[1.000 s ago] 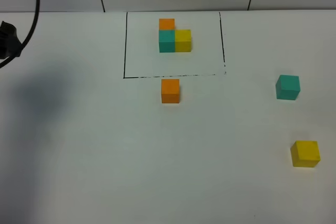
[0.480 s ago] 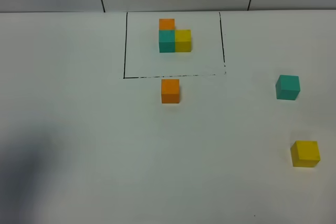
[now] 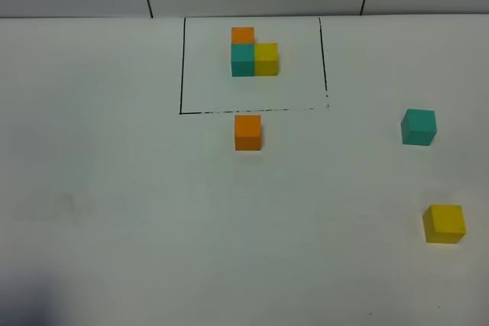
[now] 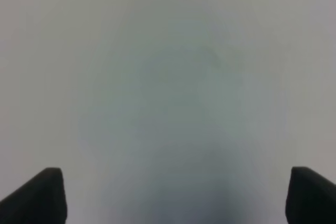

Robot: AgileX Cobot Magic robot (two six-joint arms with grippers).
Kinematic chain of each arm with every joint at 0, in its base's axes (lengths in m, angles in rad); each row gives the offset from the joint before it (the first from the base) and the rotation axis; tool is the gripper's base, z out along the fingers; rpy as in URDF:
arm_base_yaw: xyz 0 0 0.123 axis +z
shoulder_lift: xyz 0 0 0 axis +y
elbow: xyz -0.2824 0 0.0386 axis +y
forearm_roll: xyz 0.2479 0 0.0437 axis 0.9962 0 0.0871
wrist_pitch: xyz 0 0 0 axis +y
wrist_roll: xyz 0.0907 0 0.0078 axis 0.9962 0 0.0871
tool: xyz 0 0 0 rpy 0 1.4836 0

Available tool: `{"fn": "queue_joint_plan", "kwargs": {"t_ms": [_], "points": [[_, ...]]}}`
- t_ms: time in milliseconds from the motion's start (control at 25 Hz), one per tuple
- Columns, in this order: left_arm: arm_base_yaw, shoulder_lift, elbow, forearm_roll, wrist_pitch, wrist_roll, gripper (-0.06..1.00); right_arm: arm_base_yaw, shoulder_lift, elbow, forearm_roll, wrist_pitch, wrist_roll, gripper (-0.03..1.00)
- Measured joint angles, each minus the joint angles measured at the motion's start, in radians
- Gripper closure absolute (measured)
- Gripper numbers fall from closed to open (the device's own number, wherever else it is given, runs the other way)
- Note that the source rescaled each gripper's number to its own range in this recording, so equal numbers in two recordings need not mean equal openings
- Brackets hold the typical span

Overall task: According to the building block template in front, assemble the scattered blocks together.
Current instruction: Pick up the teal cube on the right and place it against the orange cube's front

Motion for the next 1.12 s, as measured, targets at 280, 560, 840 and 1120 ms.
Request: {"fn": "queue_joint_plan", "kwargs": {"t_ms": [280, 560, 840, 1120], "points": [[-0.038, -0.211, 0.057, -0.022, 0.010, 0.032, 0.04, 0.000, 0.000, 0.000, 0.000, 0.000, 0.000, 0.23], [-0.038, -0.304, 0.057, -0.030, 0.014, 0.035, 0.06, 0.000, 0.000, 0.000, 0.000, 0.000, 0.000, 0.23], [-0.038, -0.304, 0.057, -0.042, 0.017, 0.035, 0.11, 0.000, 0.000, 0.000, 0.000, 0.000, 0.000, 0.23], [-0.038, -0.304, 0.057, -0.046, 0.017, 0.035, 0.18, 0.000, 0.000, 0.000, 0.000, 0.000, 0.000, 0.23]]}}
